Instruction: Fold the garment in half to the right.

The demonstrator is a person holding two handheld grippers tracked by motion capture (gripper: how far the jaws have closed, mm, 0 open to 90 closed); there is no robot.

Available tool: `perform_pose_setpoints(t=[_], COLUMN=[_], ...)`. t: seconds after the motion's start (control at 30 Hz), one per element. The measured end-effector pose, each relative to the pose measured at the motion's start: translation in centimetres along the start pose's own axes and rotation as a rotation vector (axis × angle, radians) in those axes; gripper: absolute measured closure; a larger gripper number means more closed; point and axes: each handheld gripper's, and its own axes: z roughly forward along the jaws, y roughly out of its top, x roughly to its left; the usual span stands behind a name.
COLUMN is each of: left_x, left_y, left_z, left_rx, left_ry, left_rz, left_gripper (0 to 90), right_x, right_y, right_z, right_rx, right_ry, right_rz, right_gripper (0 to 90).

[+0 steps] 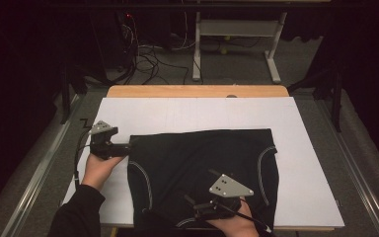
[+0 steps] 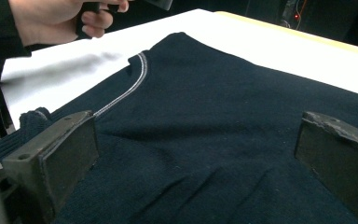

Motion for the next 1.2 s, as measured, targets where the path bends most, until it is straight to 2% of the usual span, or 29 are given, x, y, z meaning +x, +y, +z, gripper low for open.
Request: perform_pose_setpoints(t=[0.03,0.1,0.17,0.3,0.33,0.37,0.47,0.5,0.53,0.57,0.63,0.7,0.73,0.77,0.8,0.83,0.87,0.9,0.93,1.07,1.1,1.13,1.2], left_x=[0.2,0.7,1.3,2.5,2.5,2.9,3.0,2.9,2.9,2.3,1.9,1.3,1.3,1.2,1.2,1.5,1.5,2.2,2.4,2.6,2.7,2.6,2.4], left_y=[0.4,1.0,1.1,0.2,0.2,-0.5,-1.2,-1.7,-1.7,-2.3,-2.4,-2.5,-2.5,-2.5,-2.5,-2.6,-2.6,-2.7,-2.7,-2.8,-2.8,-2.8,-2.9], left_z=[0.1,0.9,2.0,3.9,3.9,4.4,4.9,5.5,5.5,5.5,5.5,5.6,5.6,5.6,5.6,5.2,5.2,5.0,5.1,5.1,5.1,5.1,5.1], left_rx=[-0.003,0.006,0.057,0.151,0.151,0.18,0.2,0.252,0.252,0.224,0.217,0.221,0.221,0.219,0.214,0.15,0.15,0.125,0.126,0.127,0.131,0.133,0.122], left_ry=[0.007,0.007,0.015,0.02,0.02,0.017,0.014,0.025,0.025,0.06,0.054,0.061,0.061,0.044,0.024,0.036,0.036,0.016,0.007,0.006,0.009,0.012,0.025], left_rz=[0.007,-0.009,-0.029,-0.085,-0.085,-0.11,-0.112,-0.111,-0.111,-0.077,-0.056,-0.012,-0.012,-0.01,-0.014,-0.04,-0.04,-0.108,-0.12,-0.143,-0.145,-0.144,-0.126], left_gripper=[0.0,2.4,3.3,3.3,3.3,4.7,13.4,14.7,14.7,19.2,34.7,43.6,48.6,56.1,56.1,67.2,70.4,72.1,72.1,72.1,72.1,72.1,72.1], right_x=[-0.1,-0.1,0.1,0.3,0.3,0.3,0.3,0.3,0.3,0.4,0.6,0.9,1.0,1.0,1.1,1.4,1.4,1.8,2.1,2.9,3.6,3.6,5.0], right_y=[-0.1,-0.2,-0.2,-0.1,-0.1,-0.2,-0.3,-0.3,-0.3,-0.4,-0.4,-0.6,-0.7,-0.7,-0.7,-0.7,-0.7,-0.5,-0.3,0.0,0.3,0.3,0.5], right_z=[0.0,0.0,0.2,0.5,0.5,0.6,0.7,0.8,0.8,0.9,1.0,1.0,1.1,1.1,1.3,1.7,1.7,2.1,2.3,3.1,3.8,3.8,4.9], right_rx=[0.003,0.009,0.021,0.017,0.017,0.018,0.023,0.027,0.027,0.032,0.039,0.041,0.05,0.05,0.058,0.073,0.073,0.074,0.077,0.094,0.107,0.107,0.135], right_ry=[-0.003,-0.001,-0.004,0.008,0.008,0.012,0.014,0.016,0.016,0.014,0.016,0.016,0.019,0.019,0.02,0.029,0.029,0.045,0.052,0.075,0.098,0.098,0.126], right_rz=[-0.002,-0.002,-0.014,-0.018,-0.018,-0.018,-0.013,-0.012,-0.012,-0.016,-0.027,-0.034,-0.033,-0.033,-0.03,-0.025,-0.025,-0.029,-0.031,-0.039,-0.041,-0.041,-0.07], right_gripper=[0.0,0.0,0.0,0.0,0.0,0.0,0.0,0.0,0.0,0.0,0.0,0.0,0.0,0.0,0.0,0.0,0.0,0.0,0.0,0.0,0.1,0.1,0.1])
